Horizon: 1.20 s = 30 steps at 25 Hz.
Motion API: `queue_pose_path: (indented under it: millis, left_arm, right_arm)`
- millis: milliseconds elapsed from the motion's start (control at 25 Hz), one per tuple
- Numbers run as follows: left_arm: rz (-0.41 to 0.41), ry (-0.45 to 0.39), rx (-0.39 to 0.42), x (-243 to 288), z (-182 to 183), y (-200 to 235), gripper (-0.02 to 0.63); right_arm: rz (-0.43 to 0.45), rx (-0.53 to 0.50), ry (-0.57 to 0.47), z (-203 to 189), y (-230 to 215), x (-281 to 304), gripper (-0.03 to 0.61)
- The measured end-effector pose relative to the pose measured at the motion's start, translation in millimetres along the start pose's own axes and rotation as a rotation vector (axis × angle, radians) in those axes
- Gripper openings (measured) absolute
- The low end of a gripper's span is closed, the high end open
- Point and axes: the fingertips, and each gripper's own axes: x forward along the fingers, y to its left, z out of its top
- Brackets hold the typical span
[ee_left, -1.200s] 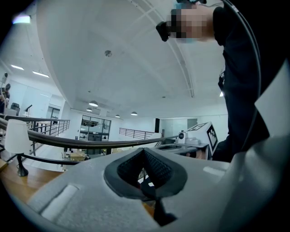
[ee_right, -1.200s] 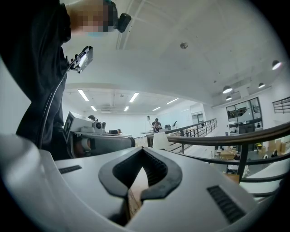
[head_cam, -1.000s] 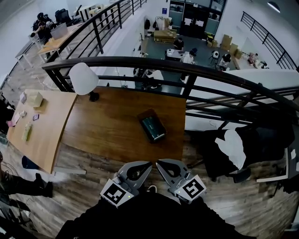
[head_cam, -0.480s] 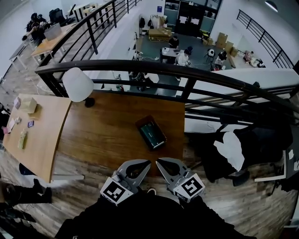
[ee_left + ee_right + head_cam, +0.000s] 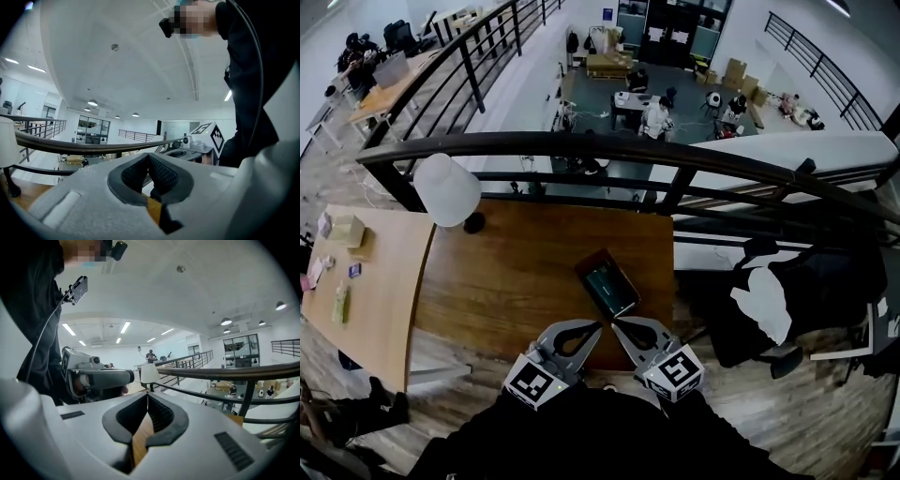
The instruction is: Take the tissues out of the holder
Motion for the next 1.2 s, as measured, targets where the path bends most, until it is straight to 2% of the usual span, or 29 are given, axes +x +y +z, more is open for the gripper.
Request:
queue_pose_path:
  millis: [160,400,680,920,1200]
  left_arm:
    - [-0.011,-0.006,-0.007,5,-6,28,0.011]
    - [-0.057,0.032,-0.015,15,-33,57,0.011]
    - [-0.130,0.051,-0.033,28,-62,84,0.011]
    - [-0.158,0.095,-0.055,38,-93,109,0.011]
    - [-0.189,0.131,-0.101,42,-119,126,0.011]
  right_arm:
    - [-0.030,0.010,0.056,-14,-19,26,0.005]
    - [-0.089,0.032,0.148,-41,-49,58,0.006]
    - [-0.141,0.112,0.299,-89,-84,97,0.011]
    - [-0.180,0.124,0.502,-147,-109,124,0.120]
    - [-0.237,0.108,0.751,-210,-140,142,0.318]
